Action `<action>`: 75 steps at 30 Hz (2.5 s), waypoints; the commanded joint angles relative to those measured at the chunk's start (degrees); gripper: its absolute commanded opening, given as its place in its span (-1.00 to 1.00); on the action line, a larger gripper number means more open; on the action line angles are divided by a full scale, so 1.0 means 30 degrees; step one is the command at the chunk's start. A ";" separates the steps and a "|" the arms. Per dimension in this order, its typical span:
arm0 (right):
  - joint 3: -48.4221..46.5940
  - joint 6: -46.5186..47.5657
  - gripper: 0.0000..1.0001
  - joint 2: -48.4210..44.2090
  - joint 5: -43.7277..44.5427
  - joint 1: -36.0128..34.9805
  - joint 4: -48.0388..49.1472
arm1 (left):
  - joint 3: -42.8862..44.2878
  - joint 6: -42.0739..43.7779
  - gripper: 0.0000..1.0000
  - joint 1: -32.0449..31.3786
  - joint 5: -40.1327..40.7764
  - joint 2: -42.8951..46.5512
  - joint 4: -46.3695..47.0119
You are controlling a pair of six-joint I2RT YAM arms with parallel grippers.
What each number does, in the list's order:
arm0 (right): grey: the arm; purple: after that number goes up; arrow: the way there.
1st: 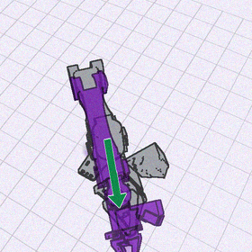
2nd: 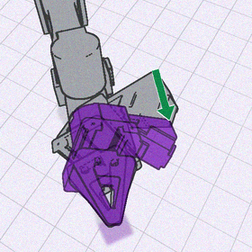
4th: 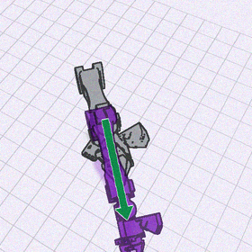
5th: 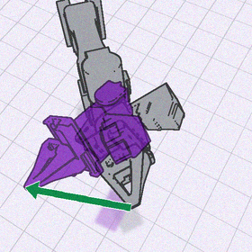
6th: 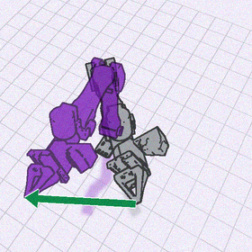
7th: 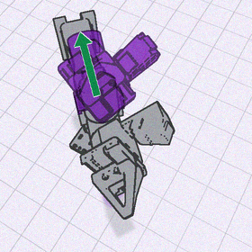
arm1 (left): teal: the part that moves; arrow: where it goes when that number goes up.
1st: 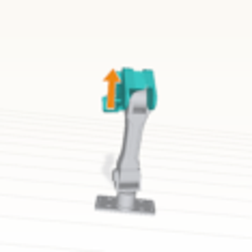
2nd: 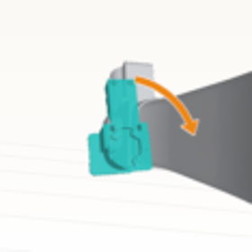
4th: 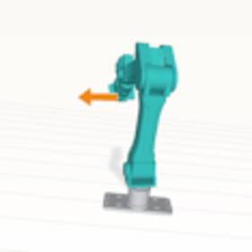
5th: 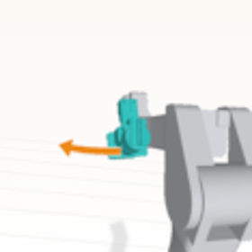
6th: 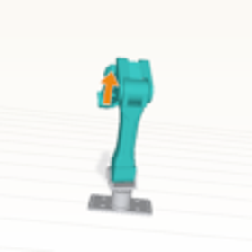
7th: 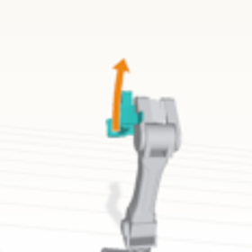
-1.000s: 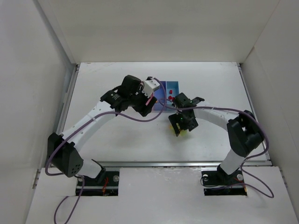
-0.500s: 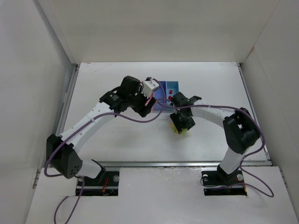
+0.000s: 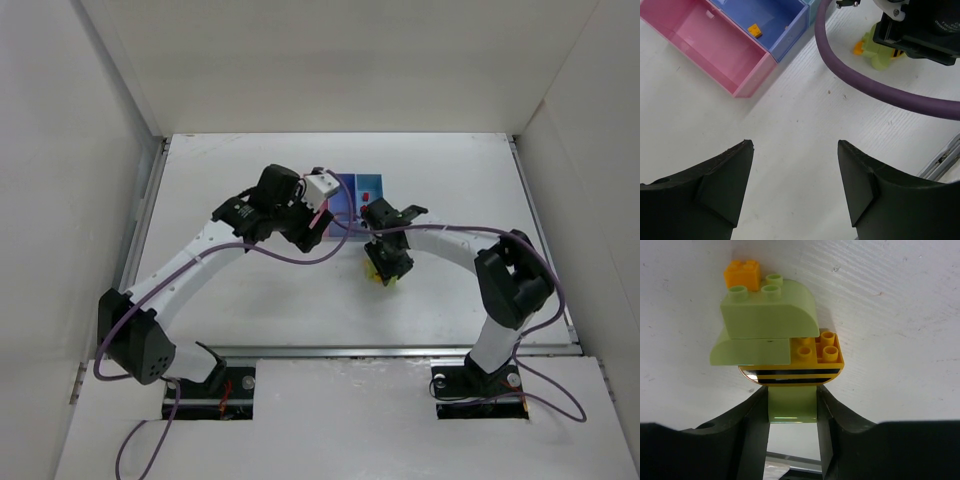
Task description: Sort the legos into containers by color
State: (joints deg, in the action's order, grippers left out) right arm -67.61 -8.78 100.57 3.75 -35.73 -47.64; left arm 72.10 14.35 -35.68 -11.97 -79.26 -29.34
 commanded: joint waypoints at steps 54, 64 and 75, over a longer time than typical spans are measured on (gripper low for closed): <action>-0.8514 0.4568 -1.00 -0.2207 -1.0271 -0.0953 -0.1142 | -1.4803 3.3476 0.89 -0.2784 -0.1281 0.9722 1.8775; -0.8868 0.4390 -1.00 -0.1826 -1.0537 -0.0953 -0.1142 | -1.3341 3.4709 0.37 -0.2784 -0.3040 0.9546 1.4066; -0.9073 0.4214 -1.00 -0.1826 -1.0334 -0.1156 -0.1142 | -1.3163 3.5500 0.29 -0.2784 -0.3042 0.9136 1.3648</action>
State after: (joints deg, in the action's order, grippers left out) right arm -92.12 4.23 95.09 -26.22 -38.37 -53.25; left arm 30.04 113.78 -43.81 -19.29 -51.44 12.19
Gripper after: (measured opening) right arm 0.428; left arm 0.652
